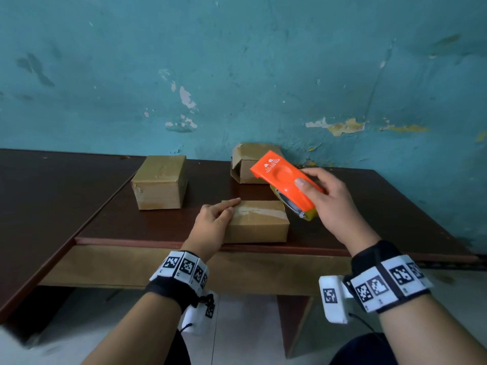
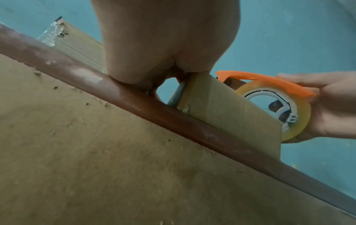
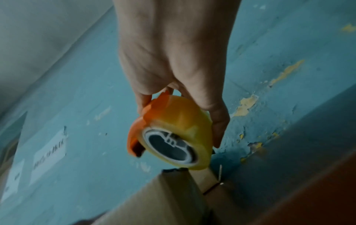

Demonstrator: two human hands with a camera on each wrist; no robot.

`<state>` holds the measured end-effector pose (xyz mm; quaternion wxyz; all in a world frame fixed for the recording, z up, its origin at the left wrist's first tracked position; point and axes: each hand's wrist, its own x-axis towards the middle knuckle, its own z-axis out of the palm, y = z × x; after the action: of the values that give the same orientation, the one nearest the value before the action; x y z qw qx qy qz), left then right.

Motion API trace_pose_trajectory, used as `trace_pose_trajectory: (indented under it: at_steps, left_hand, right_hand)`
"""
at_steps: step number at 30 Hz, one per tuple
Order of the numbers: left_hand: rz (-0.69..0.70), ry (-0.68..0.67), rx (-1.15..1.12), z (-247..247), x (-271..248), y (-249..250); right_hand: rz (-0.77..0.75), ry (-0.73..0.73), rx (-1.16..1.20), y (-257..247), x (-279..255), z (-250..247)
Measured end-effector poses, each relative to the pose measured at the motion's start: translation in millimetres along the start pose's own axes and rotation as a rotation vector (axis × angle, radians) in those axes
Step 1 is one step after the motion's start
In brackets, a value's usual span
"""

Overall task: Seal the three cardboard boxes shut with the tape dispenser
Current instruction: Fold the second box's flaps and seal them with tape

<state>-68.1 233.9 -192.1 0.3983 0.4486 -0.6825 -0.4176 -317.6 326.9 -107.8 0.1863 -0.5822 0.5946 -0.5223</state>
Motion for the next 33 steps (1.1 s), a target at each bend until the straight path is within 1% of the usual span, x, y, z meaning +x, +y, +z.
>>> trace_pose_trajectory:
  at_steps: [3, 6, 12, 15, 19, 21, 22, 24, 27, 30, 33]
  left_hand:
    - [-0.020, 0.008, -0.004, -0.3, -2.6, 2.3]
    - [-0.030, 0.009, -0.006, 0.5, -4.7, 3.6]
    - [-0.018, 0.016, 0.020, 1.6, -5.0, 0.2]
    - [-0.006, 0.020, 0.022, 1.6, -5.0, 0.8]
    - [-0.006, 0.043, 0.042, 2.7, -10.1, 5.9]
    - [-0.012, 0.050, 0.060, 2.9, -12.4, 6.6]
    - [-0.015, 0.049, 0.072, 3.0, -13.3, 6.4]
    - [-0.016, 0.047, 0.093, 2.9, -13.9, 5.4]
    - [-0.011, 0.051, 0.103, 3.1, -14.1, 5.2]
    - [-0.004, 0.062, 0.122, 4.4, -14.3, 4.0]
    - [-0.005, 0.062, 0.141, 4.9, -14.1, 4.1]
  right_hand:
    - [0.021, 0.002, 0.129, -7.8, 10.3, 4.8]
    - [0.042, 0.014, 0.175, -9.6, 18.7, 5.4]
    - [0.059, 0.141, 0.292, -14.9, 24.9, 15.7]
    - [0.072, 0.117, 0.315, -18.2, 25.6, 21.2]
    - [0.111, 0.041, 0.285, -25.2, 33.2, 26.6]
    - [0.147, -0.022, 0.229, -28.7, 42.3, 26.1]
    - [0.150, -0.078, 0.173, -31.2, 46.4, 24.6]
    - [0.132, -0.192, 0.012, -39.6, 56.4, 19.1]
    - [0.138, -0.315, -0.236, -61.7, 70.1, 14.1]
    - [0.115, -0.392, -0.396, -75.2, 72.5, 27.4]
    - [0.074, -0.405, -0.431, -76.5, 65.7, 39.6]
